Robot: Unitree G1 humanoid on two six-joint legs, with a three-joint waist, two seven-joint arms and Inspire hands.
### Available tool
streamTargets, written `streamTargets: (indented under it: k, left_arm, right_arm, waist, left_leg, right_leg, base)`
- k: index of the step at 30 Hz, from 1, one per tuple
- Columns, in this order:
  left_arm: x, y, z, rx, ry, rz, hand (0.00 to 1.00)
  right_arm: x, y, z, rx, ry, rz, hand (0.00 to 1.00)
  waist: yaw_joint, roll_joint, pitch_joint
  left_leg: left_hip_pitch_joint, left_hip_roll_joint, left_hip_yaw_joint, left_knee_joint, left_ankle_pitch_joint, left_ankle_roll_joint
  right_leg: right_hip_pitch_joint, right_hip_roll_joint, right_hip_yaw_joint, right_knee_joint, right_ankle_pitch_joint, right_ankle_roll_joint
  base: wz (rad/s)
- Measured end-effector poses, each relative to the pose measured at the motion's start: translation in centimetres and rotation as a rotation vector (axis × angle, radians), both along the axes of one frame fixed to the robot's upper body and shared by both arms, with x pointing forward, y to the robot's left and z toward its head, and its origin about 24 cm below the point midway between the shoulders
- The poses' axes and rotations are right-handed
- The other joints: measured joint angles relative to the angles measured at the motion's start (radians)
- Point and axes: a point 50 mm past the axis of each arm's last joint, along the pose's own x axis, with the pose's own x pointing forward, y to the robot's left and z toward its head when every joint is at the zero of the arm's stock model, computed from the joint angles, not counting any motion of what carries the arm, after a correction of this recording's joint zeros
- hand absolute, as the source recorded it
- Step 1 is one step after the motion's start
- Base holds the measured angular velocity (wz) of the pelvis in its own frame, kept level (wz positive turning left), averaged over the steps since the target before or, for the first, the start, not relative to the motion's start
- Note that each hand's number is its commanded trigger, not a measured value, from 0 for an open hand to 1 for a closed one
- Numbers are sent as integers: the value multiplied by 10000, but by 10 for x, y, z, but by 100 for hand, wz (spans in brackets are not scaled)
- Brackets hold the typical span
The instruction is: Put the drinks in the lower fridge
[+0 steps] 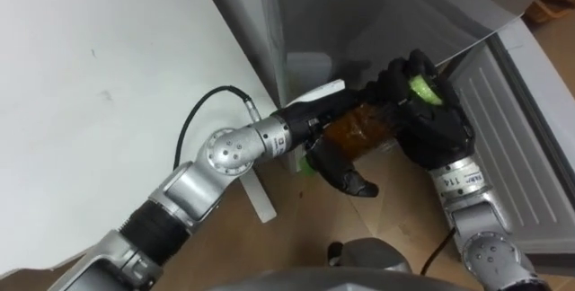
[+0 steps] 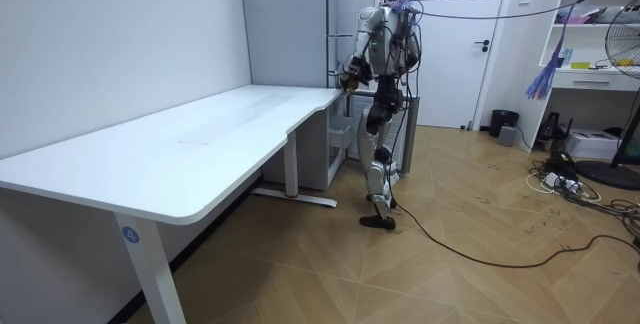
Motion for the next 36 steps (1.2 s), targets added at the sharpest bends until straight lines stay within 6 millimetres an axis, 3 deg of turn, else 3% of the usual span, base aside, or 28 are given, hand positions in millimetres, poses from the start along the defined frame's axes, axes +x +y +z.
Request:
streamTargets:
  k: [10, 20, 29, 33, 36]
  left_arm:
    - [2, 0, 23, -501, -634, -327, 0]
    - [0, 5, 39, -1188, -718, -707, 0]
    - [2, 18, 61, -1789, -847, -1470, 0]
    - [0, 26, 81, -2459, -1121, -1998, 0]
    - [-1, 28, 90, -2611, -1425, -2182, 0]
  right_arm:
    - [1, -7, 17, 332, -1375, 32, 100]
    - [-8, -12, 30, 646, -2468, 26, 100]
    - [-22, -20, 32, 1658, -3655, 154, 100]
    - [-38, -26, 24, 2651, -3433, 218, 100]
    - [-38, -25, 24, 3294, -3547, 427, 100]
  waist:
    - [35, -25, 0]
    - [573, -223, 14]
    - [1066, -152, -31]
    - [1425, -125, -29]
    - [1546, -114, -19]
  left_leg:
    - [-54, 2, -46, 8, -2, 1]
    - [-34, 115, -30, 115, -13, -2]
    - [-68, 116, -249, 169, -32, 5]
    - [-85, 121, -246, 153, -34, 2]
    - [-74, 121, -249, 137, -37, 5]
  right_leg:
    - [-33, -7, 41, -5, 25, -1]
    - [108, -18, 41, -18, 40, -23]
    - [157, -43, -105, -32, 56, -29]
    - [175, -48, -118, -30, 52, -31]
    - [202, -58, -140, -30, 48, -28]
  base:
    - [-1]
    - [1]
    - [5]
    - [0]
    - [2]
